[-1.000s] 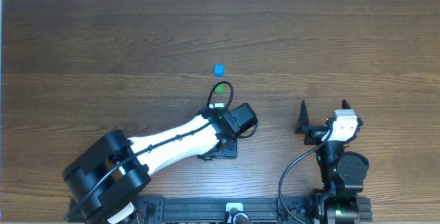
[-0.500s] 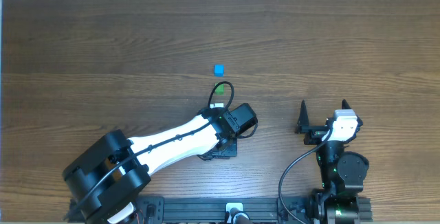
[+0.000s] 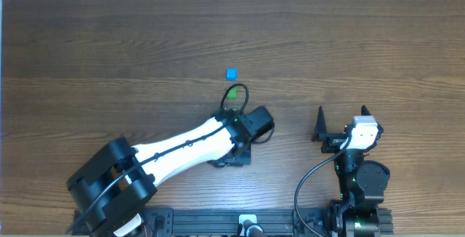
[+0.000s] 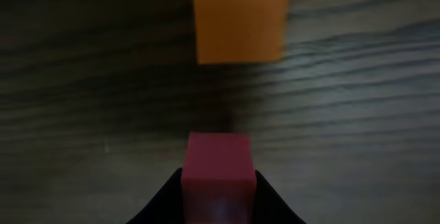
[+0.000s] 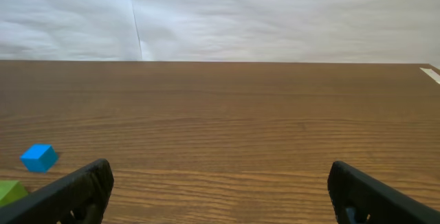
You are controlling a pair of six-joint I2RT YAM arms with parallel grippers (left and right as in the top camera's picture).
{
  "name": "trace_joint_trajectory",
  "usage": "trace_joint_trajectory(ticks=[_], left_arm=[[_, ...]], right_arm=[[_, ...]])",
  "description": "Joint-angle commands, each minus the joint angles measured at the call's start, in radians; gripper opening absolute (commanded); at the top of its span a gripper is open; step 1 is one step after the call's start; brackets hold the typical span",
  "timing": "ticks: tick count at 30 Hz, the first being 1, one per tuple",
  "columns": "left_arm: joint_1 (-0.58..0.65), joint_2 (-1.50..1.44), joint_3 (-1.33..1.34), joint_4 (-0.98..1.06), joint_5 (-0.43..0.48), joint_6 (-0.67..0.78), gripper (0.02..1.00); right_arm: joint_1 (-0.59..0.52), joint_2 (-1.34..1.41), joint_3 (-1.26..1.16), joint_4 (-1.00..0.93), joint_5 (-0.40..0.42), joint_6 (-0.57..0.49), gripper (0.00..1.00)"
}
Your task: Stack Cubes
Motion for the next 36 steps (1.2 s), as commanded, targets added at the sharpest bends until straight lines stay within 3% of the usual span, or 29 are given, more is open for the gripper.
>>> trace_joint_trajectory(ticks=[1, 13, 36], left_arm=[[0.043, 0.009, 0.149, -0.071, -0.043, 0.043, 0.04], [0.218, 0.035, 0.35, -0.16, -0.029, 0.193, 0.036], [0.24, 0.215, 0.377, -0.089, -0.027, 0.24, 0.04]], right_arm=[[-0.006, -0.006, -0.007, 0.0, -0.005, -0.004, 0.991], [-0.006, -0.006, -0.007, 0.0, -0.005, -0.004, 0.991], [-0.006, -0.006, -0.007, 0.0, -0.005, -0.004, 0.993]])
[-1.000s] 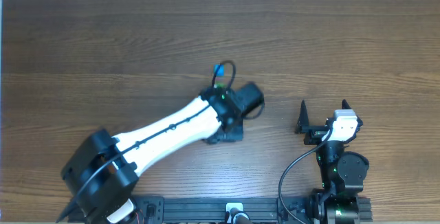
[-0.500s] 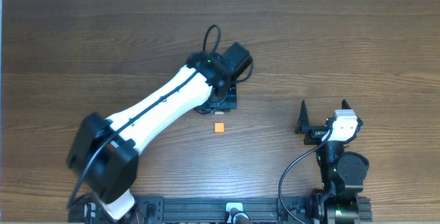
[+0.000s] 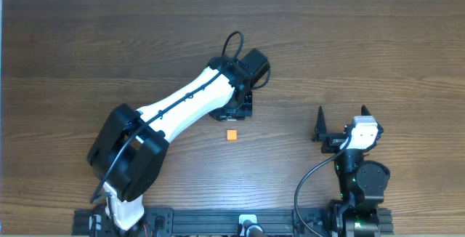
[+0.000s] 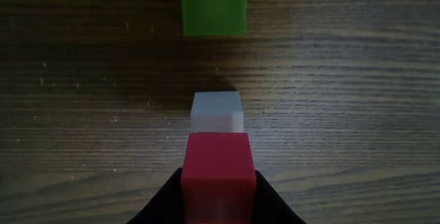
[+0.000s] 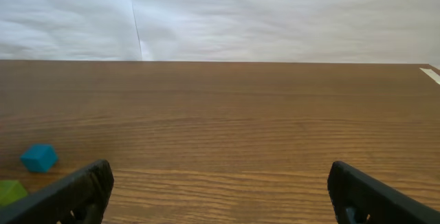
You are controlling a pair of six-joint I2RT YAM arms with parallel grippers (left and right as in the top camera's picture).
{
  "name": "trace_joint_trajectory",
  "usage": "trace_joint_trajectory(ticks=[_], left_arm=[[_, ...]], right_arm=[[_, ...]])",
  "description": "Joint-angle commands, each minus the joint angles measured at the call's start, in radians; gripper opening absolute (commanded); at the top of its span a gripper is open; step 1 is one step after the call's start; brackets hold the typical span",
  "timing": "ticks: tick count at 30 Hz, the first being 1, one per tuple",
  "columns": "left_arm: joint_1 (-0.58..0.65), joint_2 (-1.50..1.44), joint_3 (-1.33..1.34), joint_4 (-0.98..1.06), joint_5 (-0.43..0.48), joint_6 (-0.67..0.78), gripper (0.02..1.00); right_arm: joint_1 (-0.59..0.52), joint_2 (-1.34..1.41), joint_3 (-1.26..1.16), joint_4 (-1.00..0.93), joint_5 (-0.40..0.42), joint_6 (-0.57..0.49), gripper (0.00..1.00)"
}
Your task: Stack Cubes
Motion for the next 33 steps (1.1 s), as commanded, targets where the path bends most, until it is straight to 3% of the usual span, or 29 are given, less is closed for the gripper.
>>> trace_joint_trajectory(ticks=[1, 33], left_arm=[[0.009, 0.017, 0.015, 0.014, 0.002, 0.014, 0.038], [0.02, 0.039, 0.015, 0.026, -0.005, -0.035, 0.038]], right_arm=[[-0.006, -0.006, -0.007, 0.0, -0.005, -0.002, 0.991], [-0.006, -0.006, -0.007, 0.0, -0.005, -0.002, 0.991]])
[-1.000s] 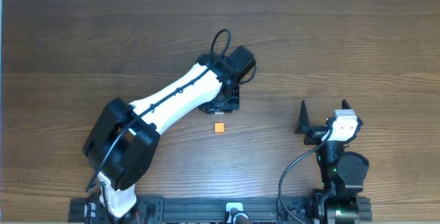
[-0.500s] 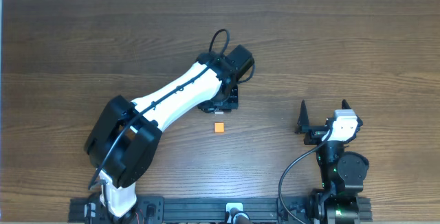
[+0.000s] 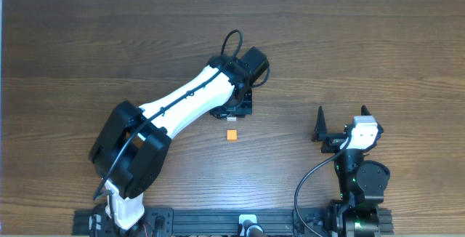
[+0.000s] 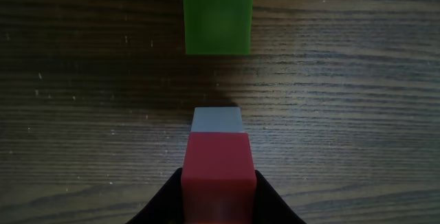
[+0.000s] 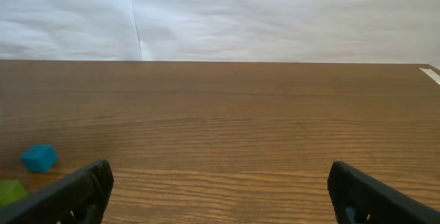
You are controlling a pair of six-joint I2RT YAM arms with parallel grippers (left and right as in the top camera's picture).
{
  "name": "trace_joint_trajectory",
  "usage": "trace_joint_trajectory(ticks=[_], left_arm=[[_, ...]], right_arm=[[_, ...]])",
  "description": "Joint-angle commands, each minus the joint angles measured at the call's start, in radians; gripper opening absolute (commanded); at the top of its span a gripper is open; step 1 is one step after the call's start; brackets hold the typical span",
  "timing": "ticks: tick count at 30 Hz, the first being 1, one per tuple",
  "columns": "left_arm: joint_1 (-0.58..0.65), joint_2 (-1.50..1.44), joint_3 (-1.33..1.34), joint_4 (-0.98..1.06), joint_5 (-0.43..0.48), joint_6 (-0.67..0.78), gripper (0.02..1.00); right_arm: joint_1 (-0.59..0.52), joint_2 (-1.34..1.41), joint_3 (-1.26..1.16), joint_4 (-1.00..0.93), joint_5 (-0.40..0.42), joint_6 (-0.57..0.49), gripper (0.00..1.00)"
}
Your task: Stack Cubes
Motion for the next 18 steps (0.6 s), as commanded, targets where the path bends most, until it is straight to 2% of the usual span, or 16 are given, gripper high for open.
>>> trace_joint_trajectory(ticks=[1, 17, 18], left_arm=[[0.008, 0.021, 0.015, -0.001, -0.005, -0.031, 0.038], [0.007, 0.037, 0.015, -0.002, -0.005, -0.037, 0.04], [0.007, 0.037, 0.015, 0.0, -0.005, -0.037, 0.084]], right_arm=[[-0.006, -0.006, -0.007, 0.0, -0.005, -0.001, 0.993], [-0.006, -0.006, -0.007, 0.0, -0.005, -0.001, 0.993], [-0.006, -0.006, -0.007, 0.0, -0.005, -0.001, 0.991]])
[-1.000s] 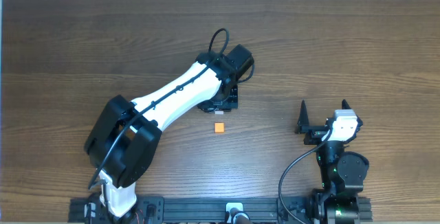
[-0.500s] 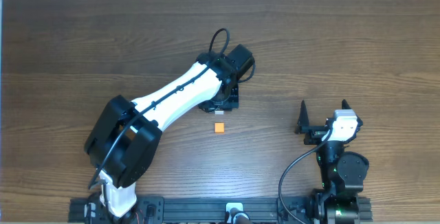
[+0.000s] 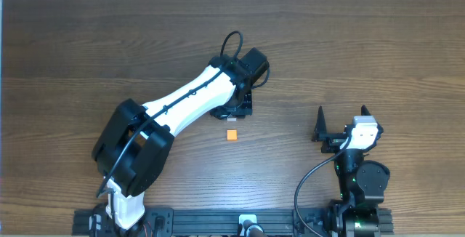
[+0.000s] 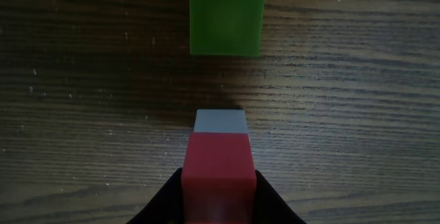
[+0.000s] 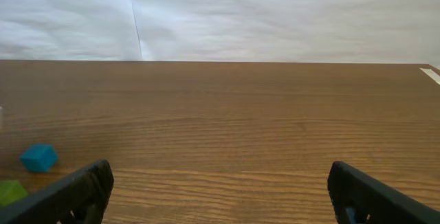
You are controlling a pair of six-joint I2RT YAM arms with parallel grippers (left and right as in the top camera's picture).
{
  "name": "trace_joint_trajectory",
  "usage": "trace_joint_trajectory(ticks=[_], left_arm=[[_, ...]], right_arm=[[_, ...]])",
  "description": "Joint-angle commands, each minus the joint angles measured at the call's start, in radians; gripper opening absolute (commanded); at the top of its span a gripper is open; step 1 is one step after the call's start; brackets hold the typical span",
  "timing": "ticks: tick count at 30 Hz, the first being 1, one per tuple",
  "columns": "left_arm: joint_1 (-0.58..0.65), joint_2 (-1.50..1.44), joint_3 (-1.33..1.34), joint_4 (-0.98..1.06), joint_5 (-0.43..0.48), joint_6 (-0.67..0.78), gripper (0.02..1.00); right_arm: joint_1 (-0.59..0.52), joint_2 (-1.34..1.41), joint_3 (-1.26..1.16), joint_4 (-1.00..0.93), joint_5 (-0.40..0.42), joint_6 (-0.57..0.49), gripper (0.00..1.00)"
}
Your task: Stack Cubes
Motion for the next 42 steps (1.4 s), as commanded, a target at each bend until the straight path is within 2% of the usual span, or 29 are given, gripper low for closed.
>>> trace_joint_trajectory(ticks=[1, 4, 7, 16, 27, 42], left_arm=[[0.007, 0.019, 0.014, 0.001, -0.005, -0.011, 0.126], [0.007, 0.019, 0.014, 0.001, -0.005, -0.011, 0.257], [0.007, 0.019, 0.014, 0.001, -0.005, -0.011, 0.465], [0.007, 0.019, 0.014, 0.0, -0.004, -0.011, 0.818], [-0.079, -0.007, 0.014, -0.119, 0.095, -0.034, 0.829], [-0.121, -0.008, -0.052, -0.104, 0.122, -0.072, 0.79]], right_arm=[[-0.006, -0.006, -0.007, 0.0, -0.005, -0.002, 0.993], [-0.006, -0.006, -0.007, 0.0, -0.005, -0.001, 0.993], [-0.006, -0.006, -0.007, 0.0, -0.005, -0.002, 0.993], [-0.006, -0.006, -0.007, 0.0, -0.005, -0.001, 0.993], [-0.006, -0.006, -0.007, 0.0, -0.005, -0.001, 0.993], [-0.006, -0.006, -0.007, 0.0, -0.005, -0.001, 0.991]])
